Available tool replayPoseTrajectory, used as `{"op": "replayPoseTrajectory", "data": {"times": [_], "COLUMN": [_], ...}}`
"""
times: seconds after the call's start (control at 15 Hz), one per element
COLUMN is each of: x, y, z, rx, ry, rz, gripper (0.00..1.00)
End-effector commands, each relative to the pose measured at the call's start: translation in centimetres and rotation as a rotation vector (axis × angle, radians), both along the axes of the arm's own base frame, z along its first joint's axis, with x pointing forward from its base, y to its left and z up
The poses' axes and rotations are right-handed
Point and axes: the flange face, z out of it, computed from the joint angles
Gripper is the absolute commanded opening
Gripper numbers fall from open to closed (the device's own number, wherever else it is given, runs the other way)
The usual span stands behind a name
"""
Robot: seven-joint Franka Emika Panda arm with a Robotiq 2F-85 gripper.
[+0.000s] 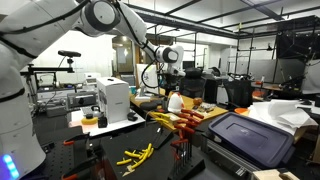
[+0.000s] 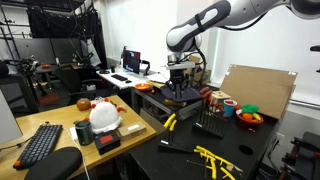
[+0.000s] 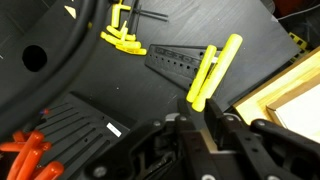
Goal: Put the metal object with the yellow handle farthest from you on the table
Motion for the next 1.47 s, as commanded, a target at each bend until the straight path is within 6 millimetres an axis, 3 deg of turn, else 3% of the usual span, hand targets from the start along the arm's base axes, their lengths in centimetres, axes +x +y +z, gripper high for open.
{"op": "replayPoseTrajectory", "data": {"times": [0.0, 0.27, 0.53, 1.07, 1.13, 1.2, 1.4], "x": [-2.4, -5.0, -8.3, -15.3, -16.1, -17.0, -19.8], "y": [-1.3, -3.2, -5.8, -10.7, -11.1, -11.4, -12.3], "z": [2.0, 2.5, 1.6, -2.2, -3.0, -3.6, -5.3], "rx": [0.034, 0.089, 0.142, 0.147, 0.123, 0.100, 0.056], "ry": [0.021, 0.068, 0.134, 0.125, 0.084, 0.046, -0.062], "rz": [0.067, 0.213, 0.393, 0.611, 0.632, 0.654, 0.693], "gripper": [0.06, 0.06, 0.06, 0.06, 0.50, 0.51, 0.71]}}
